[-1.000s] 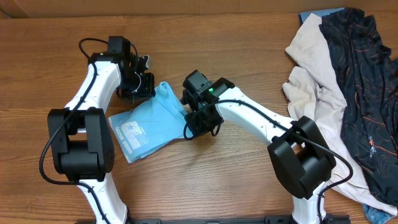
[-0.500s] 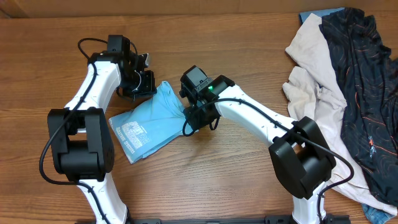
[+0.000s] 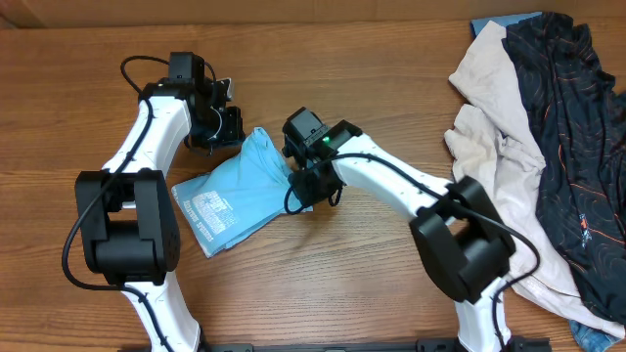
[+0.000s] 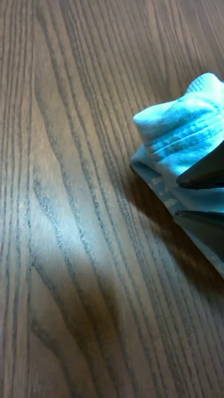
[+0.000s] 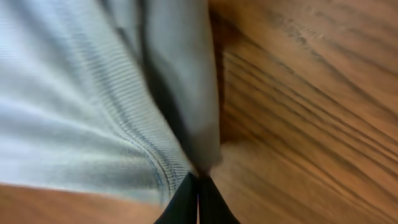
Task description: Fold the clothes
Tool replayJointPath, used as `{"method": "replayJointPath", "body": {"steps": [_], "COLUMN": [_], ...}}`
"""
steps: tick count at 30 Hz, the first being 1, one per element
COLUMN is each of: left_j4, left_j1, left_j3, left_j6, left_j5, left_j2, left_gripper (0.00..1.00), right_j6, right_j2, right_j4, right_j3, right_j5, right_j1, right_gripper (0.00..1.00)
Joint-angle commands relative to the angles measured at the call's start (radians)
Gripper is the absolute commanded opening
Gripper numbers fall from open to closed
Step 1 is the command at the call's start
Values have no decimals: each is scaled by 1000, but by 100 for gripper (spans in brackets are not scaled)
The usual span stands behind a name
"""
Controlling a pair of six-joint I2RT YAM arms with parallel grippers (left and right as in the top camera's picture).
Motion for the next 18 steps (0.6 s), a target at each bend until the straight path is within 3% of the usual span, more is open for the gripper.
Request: {"method": "replayJointPath", "body": {"steps": [1,4,11,18], "left_j4": [7,2,-39,-91], "left_j1": [-15,-15,-3,31], "left_j3": [7,7,8,8], "left_j6": [-11,-10,-5,10], "left_j5": [-17,-27,-102,-244], "left_j2": [6,6,6,6], "left_gripper": [17,16,18,50], "right_j6": [-3,-3,37,132], "right_j2": [34,34,23,-118], "right_j4": [20,21,-65,-172], "right_j3": [14,14,40,157], "right_j5": [22,60,161,296], "right_j1": [1,1,-1,-11], "right_gripper": [6,16,18,21]}}
